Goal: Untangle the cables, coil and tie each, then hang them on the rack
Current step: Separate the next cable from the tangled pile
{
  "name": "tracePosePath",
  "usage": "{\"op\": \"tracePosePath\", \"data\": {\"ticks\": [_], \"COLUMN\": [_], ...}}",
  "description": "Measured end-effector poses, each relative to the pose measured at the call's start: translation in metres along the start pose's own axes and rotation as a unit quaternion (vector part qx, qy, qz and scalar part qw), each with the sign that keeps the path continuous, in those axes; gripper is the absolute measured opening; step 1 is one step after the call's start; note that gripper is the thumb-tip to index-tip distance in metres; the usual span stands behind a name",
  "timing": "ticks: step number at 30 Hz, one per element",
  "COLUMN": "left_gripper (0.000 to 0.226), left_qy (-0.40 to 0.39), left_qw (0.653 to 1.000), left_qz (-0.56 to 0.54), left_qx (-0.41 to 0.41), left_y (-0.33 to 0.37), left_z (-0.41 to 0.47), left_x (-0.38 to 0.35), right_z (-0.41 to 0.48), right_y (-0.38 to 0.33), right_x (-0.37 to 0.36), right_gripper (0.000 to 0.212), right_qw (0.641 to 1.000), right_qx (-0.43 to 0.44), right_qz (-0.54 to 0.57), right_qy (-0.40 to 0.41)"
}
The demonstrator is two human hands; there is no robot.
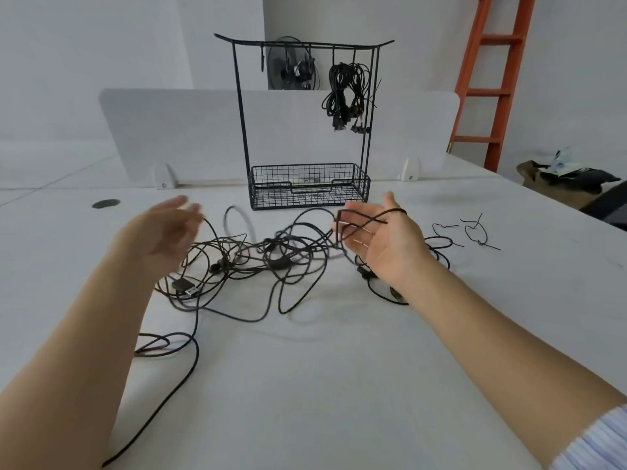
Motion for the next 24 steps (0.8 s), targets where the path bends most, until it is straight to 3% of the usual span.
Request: {"op": "tracePosePath", "data": {"ticks": [1,3,5,6,8,10,11,12,13,14,16,17,18,24], "left_gripper": [0.018,0.013,0.008,0.021,0.048,0.066,0.065,0.062,0.058,0.055,0.050,0.047,0.043,0.030], "left_qy": [0.042,0.071,-0.051,-0.153,-0.299,-0.315,-0.299,-0.275,-0.252,-0.242,-0.236,-0.223,-0.206,-0.099], "left_qw": [0.998,0.988,0.947,0.905,0.771,0.638,0.588,0.570,0.601,0.674,0.850,0.902,0.926,0.962], "left_qz": [-0.039,0.037,0.202,0.305,0.530,0.687,0.729,0.737,0.710,0.648,0.443,0.351,0.300,0.253], "left_qx": [-0.026,-0.131,-0.243,-0.254,-0.185,-0.150,-0.183,-0.237,-0.268,-0.260,-0.160,-0.119,-0.097,-0.032], "left_y": [0.004,0.015,0.021,0.017,-0.010,-0.047,-0.061,-0.067,-0.064,-0.055,-0.030,-0.021,-0.014,-0.012], "left_z": [0.002,0.000,-0.019,-0.035,-0.058,-0.064,-0.064,-0.063,-0.061,-0.056,-0.047,-0.043,-0.040,-0.023], "left_x": [0.007,0.010,-0.017,-0.037,-0.067,-0.081,-0.087,-0.090,-0.090,-0.087,-0.072,-0.063,-0.057,-0.039], "right_z": [0.000,0.001,-0.001,-0.002,-0.004,-0.006,-0.006,-0.007,-0.007,-0.006,-0.001,0.002,0.004,0.001], "right_y": [0.000,-0.002,-0.005,-0.008,-0.017,-0.022,-0.024,-0.025,-0.027,-0.030,-0.034,-0.034,-0.032,-0.011], "right_x": [0.001,0.004,0.003,0.002,0.000,-0.001,-0.001,-0.001,0.000,0.002,0.010,0.013,0.015,0.001], "right_gripper": [0.051,0.044,0.039,0.038,0.038,0.038,0.038,0.038,0.039,0.041,0.043,0.044,0.044,0.042], "right_qw": [1.000,0.991,0.966,0.955,0.936,0.925,0.921,0.918,0.919,0.926,0.952,0.962,0.970,0.995], "right_qx": [-0.017,-0.008,0.044,0.078,0.148,0.210,0.238,0.263,0.281,0.285,0.250,0.222,0.193,0.079], "right_qz": [-0.016,-0.129,-0.251,-0.285,-0.316,-0.311,-0.301,-0.289,-0.267,-0.231,-0.128,-0.082,-0.053,0.013], "right_qy": [0.005,0.024,0.037,0.041,0.052,0.059,0.061,0.065,0.071,0.087,0.125,0.136,0.138,0.061]}}
Point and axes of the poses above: each hand's wrist, its own z-axis towards the middle knuckle, its own x-axis out of the back of the hand, y = z × x, the point moved 3 cm from there along z, towards the middle knuckle, and after that the axes turned 5 degrees about z, right-handed, at the moved point
